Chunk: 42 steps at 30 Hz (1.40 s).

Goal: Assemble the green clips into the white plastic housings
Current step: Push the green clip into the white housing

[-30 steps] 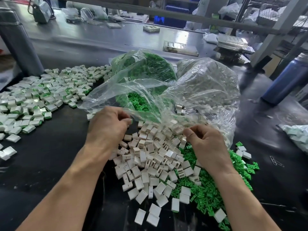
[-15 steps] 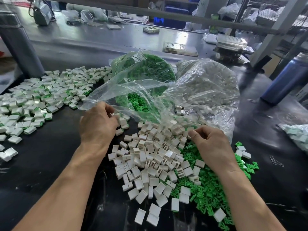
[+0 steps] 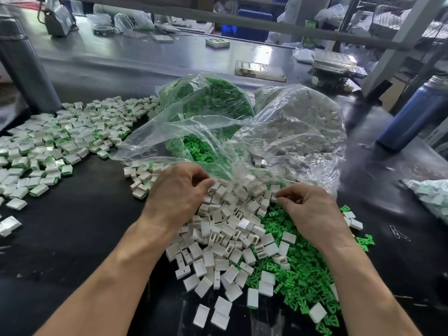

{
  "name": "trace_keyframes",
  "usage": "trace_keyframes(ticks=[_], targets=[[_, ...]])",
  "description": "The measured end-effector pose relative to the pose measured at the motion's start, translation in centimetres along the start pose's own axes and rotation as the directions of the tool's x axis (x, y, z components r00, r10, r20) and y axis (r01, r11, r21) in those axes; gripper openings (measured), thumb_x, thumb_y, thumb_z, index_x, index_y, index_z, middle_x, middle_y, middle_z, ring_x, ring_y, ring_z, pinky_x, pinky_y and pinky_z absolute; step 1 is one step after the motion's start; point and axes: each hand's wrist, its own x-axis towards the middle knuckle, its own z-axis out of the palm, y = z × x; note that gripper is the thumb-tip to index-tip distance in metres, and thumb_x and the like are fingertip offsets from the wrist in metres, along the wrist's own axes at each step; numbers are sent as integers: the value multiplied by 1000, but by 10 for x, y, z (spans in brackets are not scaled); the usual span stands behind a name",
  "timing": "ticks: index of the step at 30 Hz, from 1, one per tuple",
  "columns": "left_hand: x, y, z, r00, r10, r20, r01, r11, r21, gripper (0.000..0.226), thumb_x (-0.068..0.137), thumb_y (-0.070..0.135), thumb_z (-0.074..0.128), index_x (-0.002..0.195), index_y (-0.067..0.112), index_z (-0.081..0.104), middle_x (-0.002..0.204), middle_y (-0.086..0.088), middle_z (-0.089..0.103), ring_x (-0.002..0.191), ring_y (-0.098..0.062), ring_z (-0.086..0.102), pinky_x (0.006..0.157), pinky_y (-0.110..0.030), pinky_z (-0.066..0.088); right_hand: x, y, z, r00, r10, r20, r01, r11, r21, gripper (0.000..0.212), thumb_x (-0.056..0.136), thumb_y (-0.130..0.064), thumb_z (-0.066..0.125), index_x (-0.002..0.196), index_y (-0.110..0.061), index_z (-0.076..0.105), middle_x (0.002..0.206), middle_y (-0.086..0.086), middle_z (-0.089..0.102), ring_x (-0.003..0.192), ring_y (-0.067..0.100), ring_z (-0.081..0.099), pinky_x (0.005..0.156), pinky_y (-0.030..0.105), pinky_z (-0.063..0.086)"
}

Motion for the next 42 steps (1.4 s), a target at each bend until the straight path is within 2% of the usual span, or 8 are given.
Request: trace_keyframes(ticks=[6, 13, 19, 23, 29, 34, 37, 42], targets=[[-2, 5, 10, 994, 35, 107, -40, 998, 44, 19, 94, 35, 72, 113, 33, 72, 108, 17, 60, 100, -5, 61, 97, -37, 58, -4, -3, -10, 995, 14, 102, -14, 1000, -3, 8, 88, -40, 81, 85, -39, 74, 88, -12, 68, 83, 7, 63, 69, 26, 49], [-3, 10, 10, 988, 6, 155, -10, 1000, 25, 26, 91, 32, 75, 117, 36, 72, 113, 20, 57, 99, -1, 58, 98, -34, 58, -8, -9, -10, 980, 0, 197, 7, 999, -37, 10, 83, -38, 86, 87, -41, 77, 92, -17, 69, 87, 4, 65, 81, 27, 55], [-3, 9, 11, 989, 8, 150, -14, 999, 36, 20, 89, 33, 78, 108, 35, 74, 113, 20, 57, 107, -6, 57, 104, -40, 54, -8, -10, -6, 985, -13, 171, 33, 993, -115, 7, 88, -37, 82, 83, -37, 78, 93, -19, 68, 85, 2, 63, 71, 21, 48], [-4, 9, 13, 991, 40, 128, -40, 999, 0, 14, 88, 31, 79, 98, 34, 71, 105, 26, 55, 95, 0, 57, 98, -35, 56, -8, -9, -7, 987, -27, 160, 43, 994, -97, 8, 94, -37, 76, 87, -34, 74, 91, -15, 69, 84, 3, 64, 70, 20, 49], [-3, 15, 10, 992, 73, 105, -45, 967, -249, 15, 86, 27, 81, 96, 31, 71, 83, 8, 71, 74, -2, 69, 63, -20, 59, -8, -9, -6, 998, -52, 17, 49, 986, 161, 3, 96, -34, 73, 93, -36, 73, 93, -13, 71, 85, 2, 66, 68, 16, 47], [-6, 24, 10, 976, 93, 197, 16, 872, -489, 22, 76, 28, 83, 94, 21, 72, 89, 7, 76, 81, -12, 73, 71, -21, 59, -12, -16, -2, 996, -82, 42, 52, 880, 473, 17, 97, -20, 73, 105, -34, 78, 84, -8, 76, 70, 3, 66, 59, 16, 51], [-7, 27, 13, 975, 108, 195, 17, 836, -548, 34, 69, 33, 82, 97, 19, 70, 90, 3, 75, 84, -19, 73, 75, -25, 61, -15, -22, 4, 989, -124, 75, 54, 798, 600, 14, 95, -13, 72, 106, -21, 77, 90, 3, 79, 72, 16, 72, 57, 22, 56], [-9, 30, 16, 977, 115, 182, 23, 784, -620, 37, 70, 29, 85, 103, 18, 71, 93, 5, 76, 85, -12, 72, 78, -20, 58, -18, -28, 10, 978, -123, 169, -59, 612, 789, 20, 84, -25, 79, 100, -14, 78, 92, 10, 76, 73, 22, 68, 55, 26, 54]])
